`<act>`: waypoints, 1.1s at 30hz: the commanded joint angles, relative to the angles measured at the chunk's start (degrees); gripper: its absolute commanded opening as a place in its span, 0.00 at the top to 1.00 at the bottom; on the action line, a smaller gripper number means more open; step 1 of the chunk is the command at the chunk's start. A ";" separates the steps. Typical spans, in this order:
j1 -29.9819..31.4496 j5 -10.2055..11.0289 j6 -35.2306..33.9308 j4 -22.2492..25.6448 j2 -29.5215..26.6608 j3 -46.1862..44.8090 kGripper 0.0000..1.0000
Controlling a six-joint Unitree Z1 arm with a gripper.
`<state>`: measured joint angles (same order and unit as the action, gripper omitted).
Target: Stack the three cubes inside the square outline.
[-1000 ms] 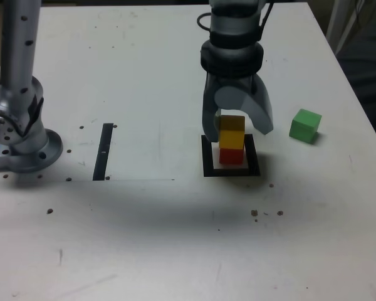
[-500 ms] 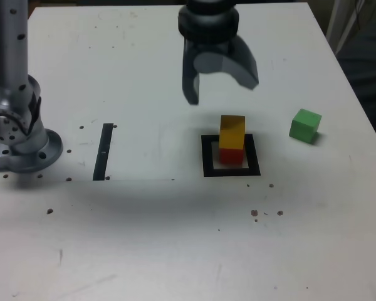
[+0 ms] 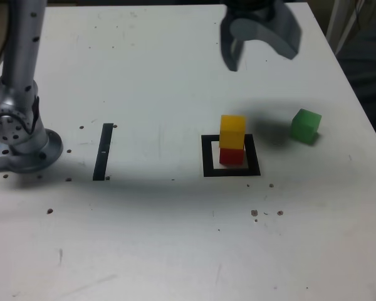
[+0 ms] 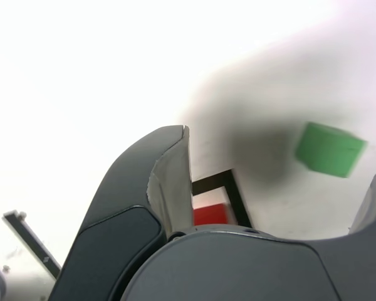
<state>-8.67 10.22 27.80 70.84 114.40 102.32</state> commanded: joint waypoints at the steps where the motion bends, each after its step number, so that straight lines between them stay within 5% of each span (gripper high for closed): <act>1: -0.11 -0.27 1.35 0.91 1.53 1.94 0.00; 18: 4.02 -1.88 7.98 10.55 17.93 24.18 0.01; 33: 4.48 -3.94 8.06 11.34 25.01 28.14 0.01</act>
<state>-4.37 6.38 35.75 82.00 138.99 130.14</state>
